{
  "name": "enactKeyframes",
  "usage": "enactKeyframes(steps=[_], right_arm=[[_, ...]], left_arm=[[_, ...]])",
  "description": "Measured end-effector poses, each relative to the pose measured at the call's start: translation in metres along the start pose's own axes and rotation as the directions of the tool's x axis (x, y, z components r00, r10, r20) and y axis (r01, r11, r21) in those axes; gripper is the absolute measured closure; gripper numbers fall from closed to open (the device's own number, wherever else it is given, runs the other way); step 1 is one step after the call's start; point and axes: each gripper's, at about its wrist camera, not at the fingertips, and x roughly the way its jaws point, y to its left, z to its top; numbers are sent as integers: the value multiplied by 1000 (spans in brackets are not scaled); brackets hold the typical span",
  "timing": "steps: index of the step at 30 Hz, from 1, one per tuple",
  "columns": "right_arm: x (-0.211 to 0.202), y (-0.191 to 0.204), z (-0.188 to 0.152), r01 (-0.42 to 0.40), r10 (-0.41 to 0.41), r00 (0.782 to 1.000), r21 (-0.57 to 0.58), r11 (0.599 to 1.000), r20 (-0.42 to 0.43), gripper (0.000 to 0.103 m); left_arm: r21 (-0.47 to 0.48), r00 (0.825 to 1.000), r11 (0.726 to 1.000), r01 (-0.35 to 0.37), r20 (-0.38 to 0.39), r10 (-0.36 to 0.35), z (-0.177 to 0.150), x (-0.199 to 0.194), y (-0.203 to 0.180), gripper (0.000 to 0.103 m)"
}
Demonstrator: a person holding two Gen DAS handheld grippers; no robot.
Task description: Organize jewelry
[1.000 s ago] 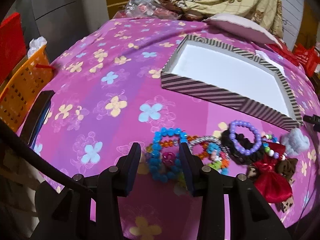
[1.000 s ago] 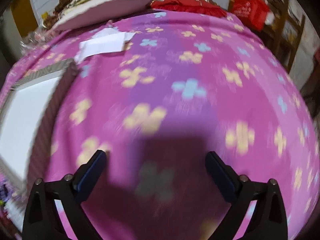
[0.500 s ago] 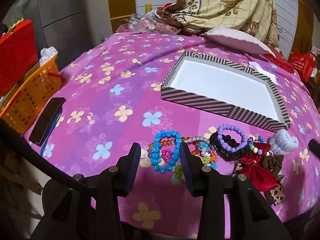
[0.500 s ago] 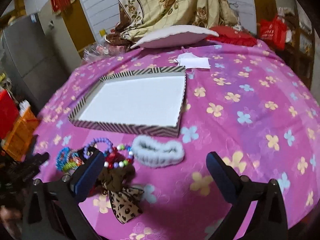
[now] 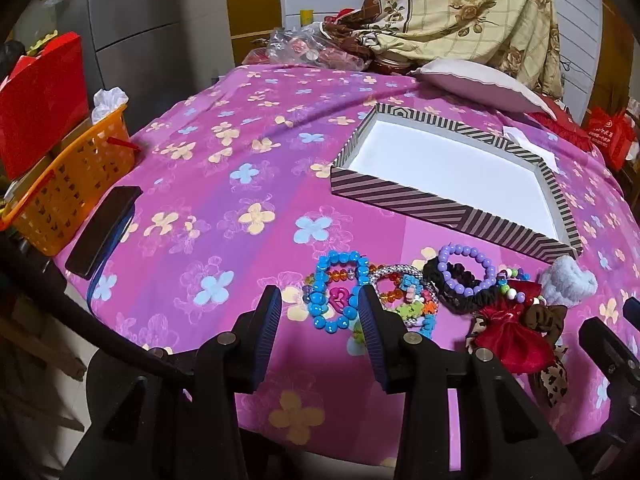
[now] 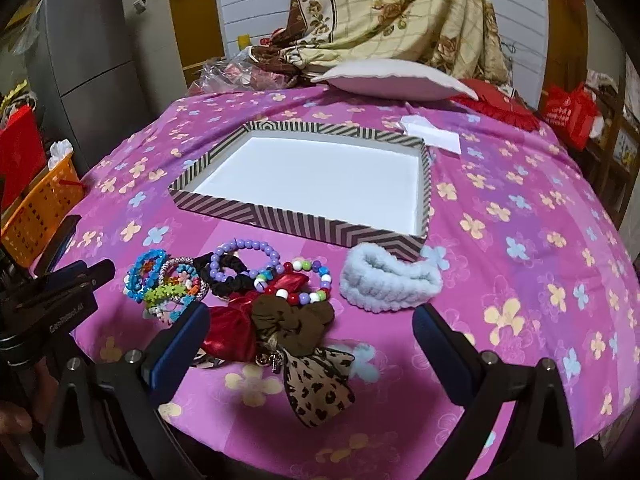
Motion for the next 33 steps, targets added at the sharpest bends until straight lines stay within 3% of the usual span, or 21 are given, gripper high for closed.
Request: enactKeyframes(steps=[21, 33], right_arm=[[4, 3, -1, 26, -27, 999, -14, 1000, -47, 0], [2, 9, -4, 36, -36, 999, -50, 998, -13, 0]], left_arm=[[16, 1000, 1000, 12, -13, -12, -5, -3, -10, 62], [14, 1000, 1000, 8, -16, -8, -5, -3, -10, 62]])
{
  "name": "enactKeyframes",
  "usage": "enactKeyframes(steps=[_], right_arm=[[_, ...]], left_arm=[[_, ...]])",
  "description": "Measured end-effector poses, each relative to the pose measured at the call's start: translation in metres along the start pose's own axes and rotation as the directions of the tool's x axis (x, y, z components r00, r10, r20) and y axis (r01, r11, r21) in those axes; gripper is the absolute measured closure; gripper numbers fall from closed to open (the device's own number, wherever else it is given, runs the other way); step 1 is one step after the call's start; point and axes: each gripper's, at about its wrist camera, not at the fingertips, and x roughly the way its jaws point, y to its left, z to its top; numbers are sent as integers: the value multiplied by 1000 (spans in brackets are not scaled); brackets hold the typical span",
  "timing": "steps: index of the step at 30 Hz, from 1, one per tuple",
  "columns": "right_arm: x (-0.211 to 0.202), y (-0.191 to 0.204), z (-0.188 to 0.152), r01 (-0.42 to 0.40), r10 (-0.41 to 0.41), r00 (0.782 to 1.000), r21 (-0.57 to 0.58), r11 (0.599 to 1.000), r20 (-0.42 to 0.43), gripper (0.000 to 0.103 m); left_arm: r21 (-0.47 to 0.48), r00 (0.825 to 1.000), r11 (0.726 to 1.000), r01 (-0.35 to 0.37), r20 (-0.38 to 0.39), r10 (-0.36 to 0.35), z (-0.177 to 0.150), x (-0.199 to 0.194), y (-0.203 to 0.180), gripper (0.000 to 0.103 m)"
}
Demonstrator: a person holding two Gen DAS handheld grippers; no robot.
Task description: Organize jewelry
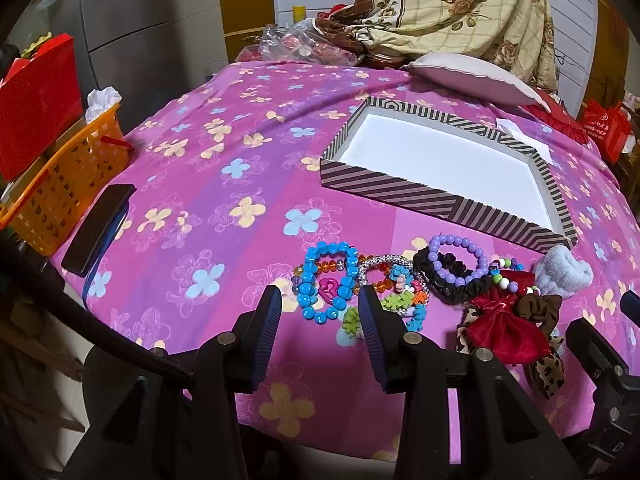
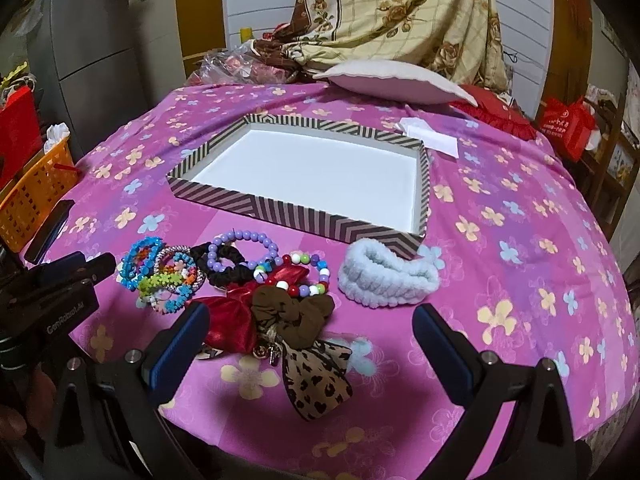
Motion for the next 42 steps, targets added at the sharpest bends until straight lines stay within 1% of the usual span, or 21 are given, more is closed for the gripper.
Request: enactKeyframes(steps=[4, 8, 24, 42], right_arm=[[0, -2, -1, -10, 10, 1000, 13, 1000, 14, 0], [1, -7, -1, -30, 29, 1000, 34, 999, 9, 0], [5, -2, -4, -25, 25, 1000, 5, 1000, -19, 0], [2, -1, -3, -28, 28, 999, 1, 1000, -18, 0]], left_arm=[[-3, 1000, 1000, 2, -7, -2, 0, 1, 1, 62], [0, 1000, 1000, 5, -11, -5, -1, 2, 1, 62], [3, 1000, 1000, 9, -11, -9, -2, 3, 0, 62], [1, 1000, 1000, 17, 4, -17, -4, -7, -2, 62]])
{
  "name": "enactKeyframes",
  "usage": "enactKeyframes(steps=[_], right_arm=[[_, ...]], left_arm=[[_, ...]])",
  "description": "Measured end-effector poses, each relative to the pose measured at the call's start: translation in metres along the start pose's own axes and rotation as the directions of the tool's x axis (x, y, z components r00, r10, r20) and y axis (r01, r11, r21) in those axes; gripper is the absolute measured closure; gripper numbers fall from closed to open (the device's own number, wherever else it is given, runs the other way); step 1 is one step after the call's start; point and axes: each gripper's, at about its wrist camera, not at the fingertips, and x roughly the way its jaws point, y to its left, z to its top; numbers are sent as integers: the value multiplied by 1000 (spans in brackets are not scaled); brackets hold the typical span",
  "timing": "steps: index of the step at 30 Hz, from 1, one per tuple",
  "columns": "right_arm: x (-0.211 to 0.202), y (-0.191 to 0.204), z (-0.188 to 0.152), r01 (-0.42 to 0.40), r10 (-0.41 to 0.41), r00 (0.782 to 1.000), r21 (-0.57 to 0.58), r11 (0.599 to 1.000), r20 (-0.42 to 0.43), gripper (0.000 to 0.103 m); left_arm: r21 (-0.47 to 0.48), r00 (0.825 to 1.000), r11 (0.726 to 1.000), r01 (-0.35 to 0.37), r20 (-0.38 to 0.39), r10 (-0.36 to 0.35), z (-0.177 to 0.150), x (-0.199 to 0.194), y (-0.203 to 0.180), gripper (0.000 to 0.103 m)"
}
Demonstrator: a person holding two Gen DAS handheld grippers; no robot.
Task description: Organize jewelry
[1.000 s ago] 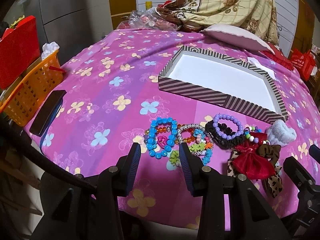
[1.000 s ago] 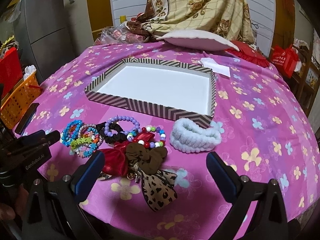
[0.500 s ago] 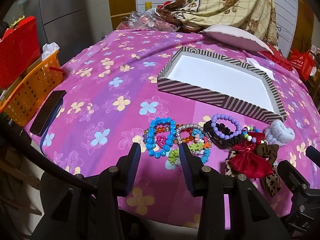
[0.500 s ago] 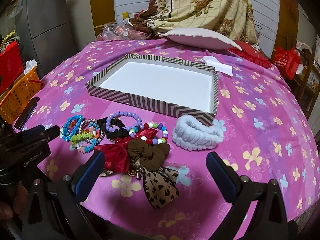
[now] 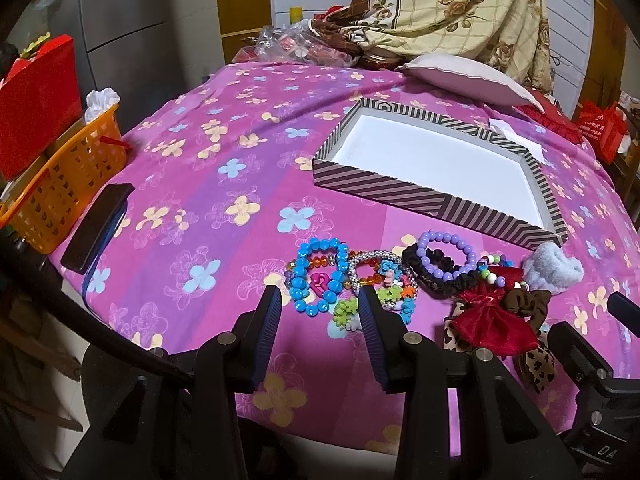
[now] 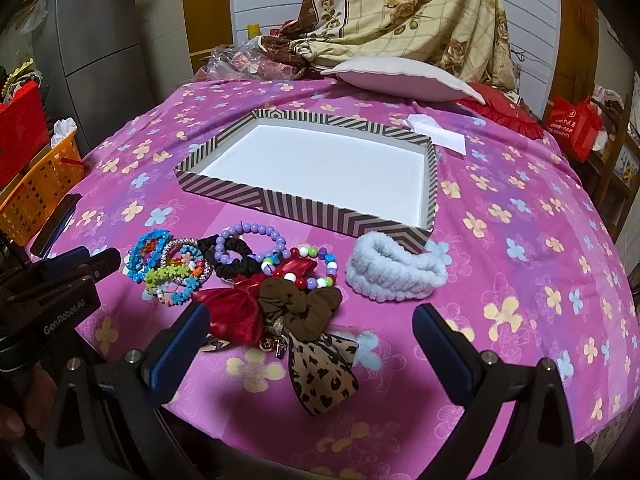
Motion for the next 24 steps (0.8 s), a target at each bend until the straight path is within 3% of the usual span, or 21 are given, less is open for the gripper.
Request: enactKeyframes(steps=[24], right_arm=[[-2, -4, 0, -13, 13, 1000, -4, 1000, 7, 0]], left_arm=[[-4, 1000, 1000, 23, -20, -23, 3, -2, -1, 62]])
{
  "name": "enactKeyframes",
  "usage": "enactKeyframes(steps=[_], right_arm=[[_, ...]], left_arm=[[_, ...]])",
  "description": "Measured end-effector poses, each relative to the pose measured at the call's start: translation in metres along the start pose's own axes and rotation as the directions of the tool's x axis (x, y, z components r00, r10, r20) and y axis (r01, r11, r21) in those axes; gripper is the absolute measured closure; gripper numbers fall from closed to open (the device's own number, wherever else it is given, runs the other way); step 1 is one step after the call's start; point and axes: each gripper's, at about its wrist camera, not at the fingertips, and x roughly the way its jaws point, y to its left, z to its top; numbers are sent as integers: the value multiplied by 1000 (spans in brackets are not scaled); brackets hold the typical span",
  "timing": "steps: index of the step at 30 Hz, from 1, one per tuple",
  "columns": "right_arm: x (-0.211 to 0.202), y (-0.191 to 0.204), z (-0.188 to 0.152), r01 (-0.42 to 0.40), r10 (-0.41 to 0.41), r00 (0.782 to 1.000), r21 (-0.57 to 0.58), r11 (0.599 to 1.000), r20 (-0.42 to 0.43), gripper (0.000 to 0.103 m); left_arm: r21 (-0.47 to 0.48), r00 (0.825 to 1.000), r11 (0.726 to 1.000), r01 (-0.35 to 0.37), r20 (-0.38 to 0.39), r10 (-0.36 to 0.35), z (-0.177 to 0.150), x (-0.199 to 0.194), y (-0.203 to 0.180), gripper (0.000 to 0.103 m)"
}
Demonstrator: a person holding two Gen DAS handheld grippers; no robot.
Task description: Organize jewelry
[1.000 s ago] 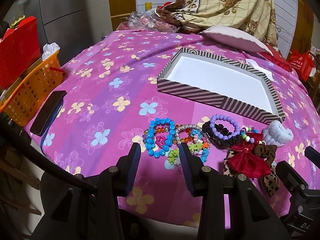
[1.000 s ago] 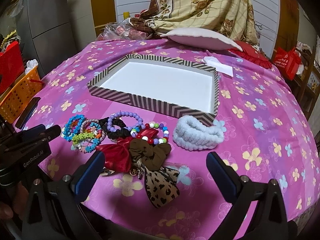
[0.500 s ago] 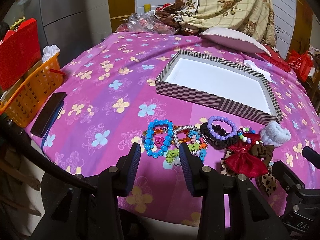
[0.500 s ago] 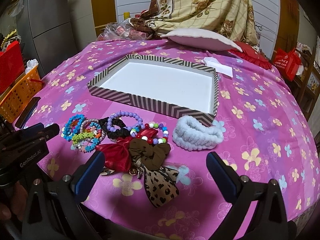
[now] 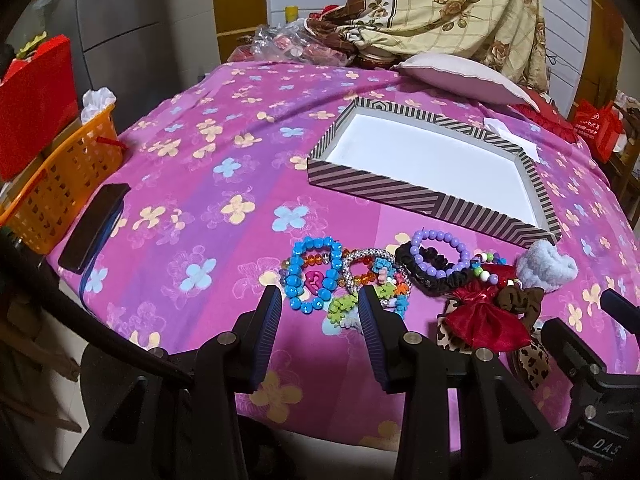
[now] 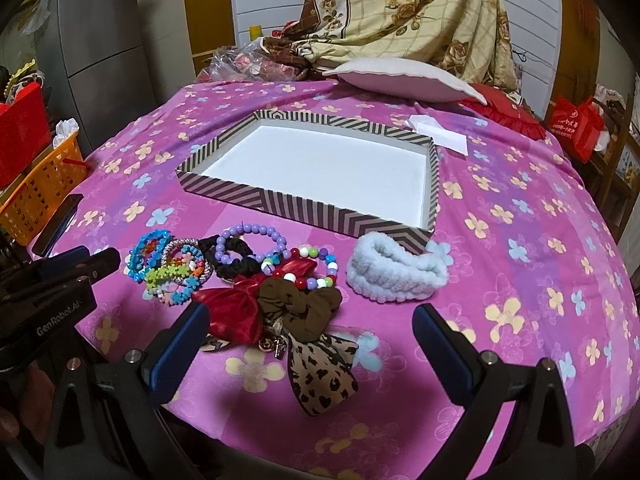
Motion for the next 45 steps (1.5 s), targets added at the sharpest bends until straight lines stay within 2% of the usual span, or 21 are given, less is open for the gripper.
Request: enactKeyframes(steps=[7, 11, 16, 20, 24, 27, 29, 35, 39, 45], right_arm=[[3, -15, 0, 5, -5, 1000, 23, 1000, -7, 0], [6, -28, 2, 15, -15, 1000, 37, 999, -10, 0], [11, -49, 3, 45, -45, 999, 34, 998, -17, 4], [13, -74, 6, 72, -70, 997, 52, 996, -26, 10], [18, -96, 7, 87, -85, 996, 69, 994, -36, 16], [26, -106, 7, 69, -65, 997, 67, 995, -51, 25], [31, -107, 8, 54, -50, 997, 54, 997, -63, 26], [40, -96, 18, 1, 0, 998, 7, 1000, -57, 26], [50, -83, 25, -62, 57, 996, -70, 996, -75, 26], [66, -77, 31, -81, 59, 992, -198, 977, -113, 25]], left_arm=[[-79, 998, 996, 32, -56, -37, 4, 14, 28, 62], [-119, 997, 993, 25, -76, -34, 6, 23, 48, 62], [-169, 991, 985, 42, -119, -62, 12, 39, 67, 62], [-175, 990, 984, 36, -131, -60, 19, 50, 73, 62], [-184, 977, 979, 92, -172, -124, 24, 64, 71, 62], [-161, 977, 983, 88, -181, -117, 26, 69, 64, 62], [-140, 973, 986, 92, -196, -118, 27, 74, 57, 62], [-105, 969, 990, 99, -218, -120, 31, 83, 50, 62], [-64, 963, 989, 132, -229, -143, 36, 85, 45, 62], [4, 948, 984, 180, -269, -172, 40, 91, 39, 62]])
